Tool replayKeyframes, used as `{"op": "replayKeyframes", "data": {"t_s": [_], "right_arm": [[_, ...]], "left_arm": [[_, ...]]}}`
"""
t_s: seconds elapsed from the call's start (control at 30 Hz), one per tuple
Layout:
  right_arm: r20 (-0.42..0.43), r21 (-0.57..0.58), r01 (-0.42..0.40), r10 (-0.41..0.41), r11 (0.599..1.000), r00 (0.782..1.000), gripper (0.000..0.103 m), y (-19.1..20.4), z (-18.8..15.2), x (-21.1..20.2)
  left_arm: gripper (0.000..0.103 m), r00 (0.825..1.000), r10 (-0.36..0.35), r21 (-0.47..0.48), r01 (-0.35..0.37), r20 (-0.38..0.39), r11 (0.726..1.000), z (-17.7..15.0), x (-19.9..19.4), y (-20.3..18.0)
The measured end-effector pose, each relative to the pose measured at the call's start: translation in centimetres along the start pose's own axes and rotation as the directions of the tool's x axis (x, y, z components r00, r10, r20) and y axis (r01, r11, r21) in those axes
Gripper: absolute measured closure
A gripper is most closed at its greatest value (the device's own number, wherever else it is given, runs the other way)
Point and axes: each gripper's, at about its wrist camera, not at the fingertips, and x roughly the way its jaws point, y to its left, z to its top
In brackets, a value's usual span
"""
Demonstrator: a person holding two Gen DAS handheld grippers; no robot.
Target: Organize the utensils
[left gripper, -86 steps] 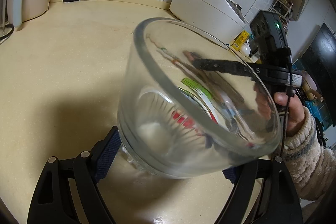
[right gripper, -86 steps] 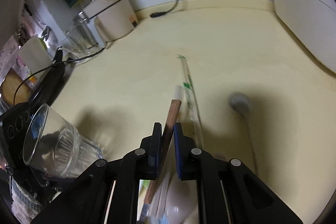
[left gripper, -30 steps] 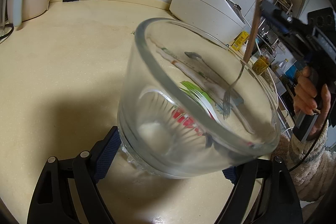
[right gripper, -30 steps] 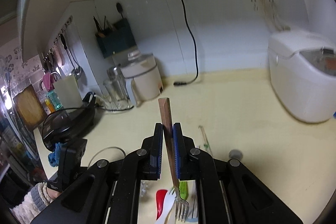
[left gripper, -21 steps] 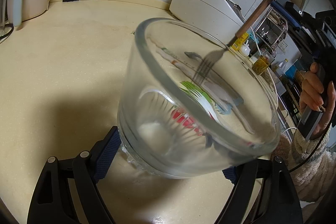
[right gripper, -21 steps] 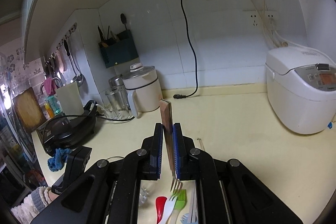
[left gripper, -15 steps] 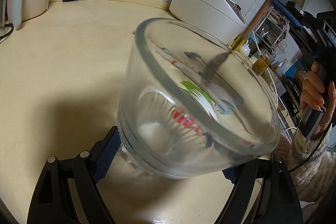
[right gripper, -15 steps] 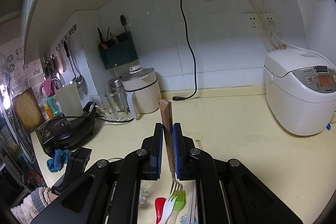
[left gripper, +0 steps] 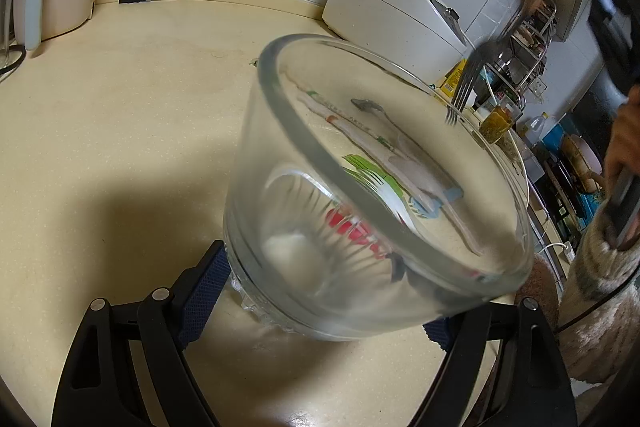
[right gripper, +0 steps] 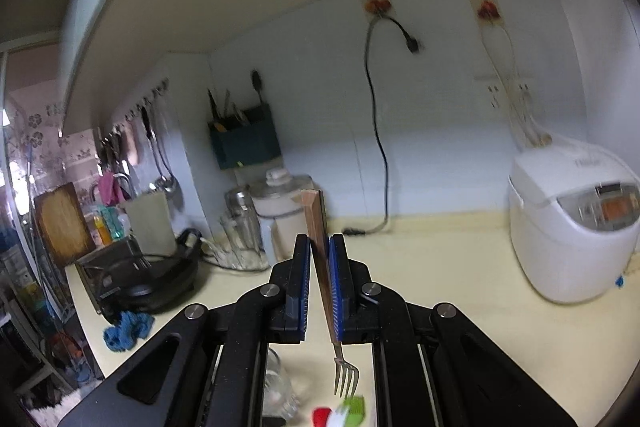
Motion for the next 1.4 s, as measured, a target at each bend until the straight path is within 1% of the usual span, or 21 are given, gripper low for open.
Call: {"op": "replayKeyframes", "data": {"t_s": [0.2, 0.3, 0.37, 0.43, 0.53, 0.67, 0.73, 0.8, 0.9, 0.97, 1.0, 1.1, 1.17, 1.23, 1.27, 1.33, 1.37, 1.4], "right_arm": [[0.059, 0.013, -0.11, 0.109, 0.994, 0.992, 0.093, 2.3, 3.0, 0.1], [0.065, 0.004, -0.141, 0.14, 0.99, 0.988, 0.093, 3.4, 3.4, 0.6], [0.054, -0.001, -0.157, 0.157, 0.988, 0.986, 0.093, 4.0, 3.1, 1.3], [0.029, -0.004, -0.166, 0.166, 0.986, 0.986, 0.093, 4.5, 2.2, 2.1], [-0.031, 0.015, -0.152, 0.153, 0.988, 0.988, 0.093, 4.1, 0.5, 4.0], [-0.1, 0.046, -0.102, 0.106, 0.994, 0.989, 0.093, 1.9, -1.8, 5.5], [-0.155, 0.065, -0.078, 0.087, 0.995, 0.984, 0.093, 0.5, -2.7, 6.4], [-0.238, 0.089, -0.05, 0.07, 0.995, 0.969, 0.093, -0.9, -3.9, 8.0], [-0.361, 0.118, -0.01, 0.052, 0.993, 0.931, 0.093, -2.4, -6.4, 11.0], [-0.412, 0.117, 0.007, 0.043, 0.993, 0.91, 0.093, -2.7, -7.8, 12.6], [-0.443, 0.117, 0.014, 0.04, 0.993, 0.896, 0.093, -3.0, -8.7, 13.5], [-0.492, 0.121, 0.017, 0.045, 0.993, 0.869, 0.088, -3.6, -10.3, 15.0], [-0.52, 0.121, 0.01, 0.054, 0.993, 0.853, 0.085, -3.9, -11.0, 16.1], [-0.547, 0.105, -0.018, 0.073, 0.994, 0.834, 0.085, -4.2, -11.3, 17.9], [-0.555, 0.089, -0.031, 0.075, 0.996, 0.828, 0.085, -4.2, -11.4, 18.9], [-0.584, 0.01, -0.062, 0.056, 0.998, 0.81, 0.085, -4.0, -11.4, 21.4], [-0.605, -0.032, -0.088, 0.051, 0.996, 0.795, 0.085, -4.0, -11.6, 22.8], [-0.629, -0.045, -0.115, 0.061, 0.992, 0.775, 0.085, -4.0, -11.8, 24.2]], "left_arm": [[0.017, 1.0, -0.001, -0.001, 0.001, 0.0, 1.0, 0.0, 0.0, 0.0], [0.017, 1.0, -0.001, -0.001, 0.001, 0.0, 1.0, 0.0, 0.0, 0.0], [0.017, 1.0, -0.001, -0.001, 0.001, 0.0, 1.0, 0.1, 0.0, 0.0], [0.017, 1.0, -0.002, -0.002, 0.002, 0.001, 1.0, 0.0, 0.0, -0.1], [0.016, 1.0, -0.004, -0.003, 0.004, 0.001, 1.0, 0.0, 0.0, -0.2], [0.016, 1.0, -0.006, -0.005, 0.006, 0.001, 1.0, 0.0, 0.1, -0.3], [0.016, 1.0, -0.005, -0.005, 0.005, 0.001, 1.0, 0.0, 0.1, -0.4], [0.016, 1.0, -0.007, -0.007, 0.007, 0.002, 1.0, 0.0, 0.2, -0.4], [0.016, 1.0, -0.008, -0.008, 0.008, 0.002, 1.0, 0.0, 0.2, -0.4], [0.016, 1.0, -0.009, -0.008, 0.009, 0.003, 1.0, 0.0, 0.2, -0.2], [0.016, 1.0, -0.009, -0.008, 0.009, 0.003, 1.0, 0.0, 0.2, -0.3], [0.016, 1.0, -0.009, -0.008, 0.009, 0.003, 1.0, 0.0, 0.3, -0.3], [0.016, 1.0, -0.009, -0.008, 0.009, 0.003, 1.0, 0.0, 0.2, -0.2], [0.016, 1.0, -0.011, -0.01, 0.011, 0.003, 1.0, 0.0, 0.2, -0.2], [0.016, 1.0, -0.013, -0.011, 0.013, 0.003, 1.0, -0.1, 0.2, -0.2], [0.016, 1.0, -0.016, -0.013, 0.016, 0.004, 1.0, -0.1, 0.2, -0.3], [0.016, 1.0, -0.017, -0.013, 0.017, 0.004, 1.0, -0.1, 0.2, -0.4], [0.016, 1.0, -0.017, -0.013, 0.017, 0.004, 1.0, -0.1, 0.3, -0.4]]}}
